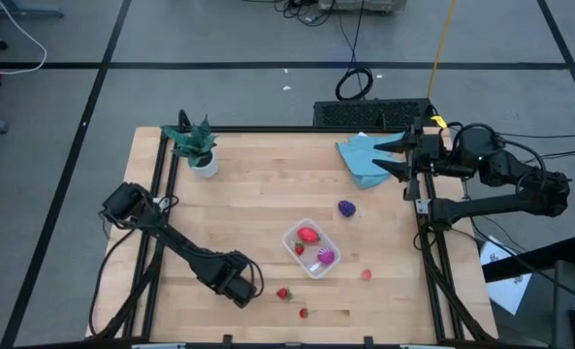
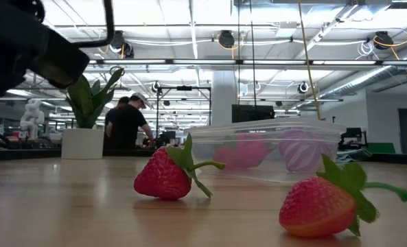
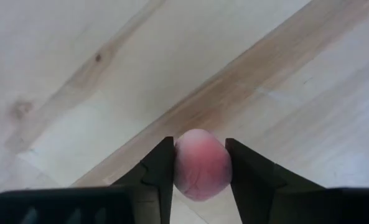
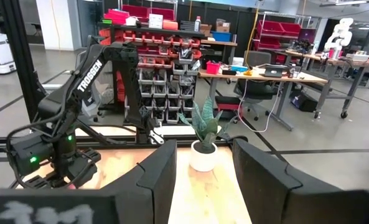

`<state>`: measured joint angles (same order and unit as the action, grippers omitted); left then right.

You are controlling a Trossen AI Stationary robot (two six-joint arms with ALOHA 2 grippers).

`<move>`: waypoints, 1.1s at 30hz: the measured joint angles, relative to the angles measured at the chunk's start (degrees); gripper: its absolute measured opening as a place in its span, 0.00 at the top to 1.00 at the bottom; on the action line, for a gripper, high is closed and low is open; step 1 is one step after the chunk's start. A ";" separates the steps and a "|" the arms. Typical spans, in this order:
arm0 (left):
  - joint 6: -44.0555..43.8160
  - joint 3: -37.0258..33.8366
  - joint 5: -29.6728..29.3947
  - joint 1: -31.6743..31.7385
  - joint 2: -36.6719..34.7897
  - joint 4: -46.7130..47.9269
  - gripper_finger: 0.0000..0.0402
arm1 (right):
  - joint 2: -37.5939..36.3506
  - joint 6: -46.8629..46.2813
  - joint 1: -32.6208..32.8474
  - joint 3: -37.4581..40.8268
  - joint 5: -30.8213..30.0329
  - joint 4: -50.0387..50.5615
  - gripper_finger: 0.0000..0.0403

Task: Pick and placing Produce into tupperware
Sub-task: Put the bottom peach into the transparent container

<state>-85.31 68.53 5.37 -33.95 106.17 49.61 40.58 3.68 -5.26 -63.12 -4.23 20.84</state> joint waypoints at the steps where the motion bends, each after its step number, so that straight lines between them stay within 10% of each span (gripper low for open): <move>1: 0.88 0.95 0.00 0.32 0.02 1.11 0.70 | 0.05 0.00 0.00 0.01 0.00 0.00 0.63; 16: 32.81 21.34 -14.05 17.08 -0.07 12.70 0.71 | 0.39 0.00 -0.01 0.00 0.00 0.00 0.63; 33: 54.93 22.04 -3.49 27.18 10.27 -13.90 0.71 | 0.35 2.01 -0.02 0.01 -0.46 -0.64 0.63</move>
<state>-30.38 90.58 1.88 -6.76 116.44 35.71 40.93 5.70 -5.28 -63.11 -4.69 20.20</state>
